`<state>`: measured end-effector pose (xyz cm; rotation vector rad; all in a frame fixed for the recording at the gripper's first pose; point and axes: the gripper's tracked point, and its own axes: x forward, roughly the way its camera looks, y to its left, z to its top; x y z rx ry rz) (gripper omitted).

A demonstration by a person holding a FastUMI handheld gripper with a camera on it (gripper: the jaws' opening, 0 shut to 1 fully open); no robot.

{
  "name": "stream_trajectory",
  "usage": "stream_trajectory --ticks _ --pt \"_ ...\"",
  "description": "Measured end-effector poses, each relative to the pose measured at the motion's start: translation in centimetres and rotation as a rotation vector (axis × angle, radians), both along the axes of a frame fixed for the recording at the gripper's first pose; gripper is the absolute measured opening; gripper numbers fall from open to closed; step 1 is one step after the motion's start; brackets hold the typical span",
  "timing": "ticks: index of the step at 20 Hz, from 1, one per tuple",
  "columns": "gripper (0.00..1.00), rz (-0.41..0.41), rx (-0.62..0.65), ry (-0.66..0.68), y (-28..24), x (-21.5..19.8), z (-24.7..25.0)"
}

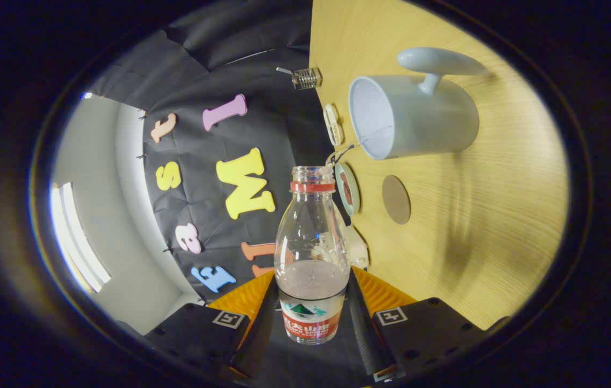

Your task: Take the bottle from table, then pour the juice into the cup, finally place the bottle on the coaster

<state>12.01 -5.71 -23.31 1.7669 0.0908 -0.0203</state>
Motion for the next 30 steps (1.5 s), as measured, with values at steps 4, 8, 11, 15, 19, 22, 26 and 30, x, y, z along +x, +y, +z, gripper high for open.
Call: stream_trajectory --ticks 4,8,11,15,19,22,26,30 --pt "0.73 0.0 0.016 0.005 0.3 0.5 0.0" --pt "0.73 -0.004 0.035 0.013 0.5 0.8 0.0" --pt "0.73 -0.013 0.057 0.009 0.2 1.5 0.5" --pt "0.73 -0.022 0.08 0.014 -0.2 1.8 0.7" --pt "0.73 -0.033 0.1 0.015 -0.7 1.8 1.0" --pt "0.73 -0.04 0.119 0.011 -0.9 1.9 1.5" --pt "0.73 -0.036 0.135 -0.002 -0.9 2.0 2.3" --pt "0.73 -0.043 0.145 -0.006 -1.3 2.0 2.5"
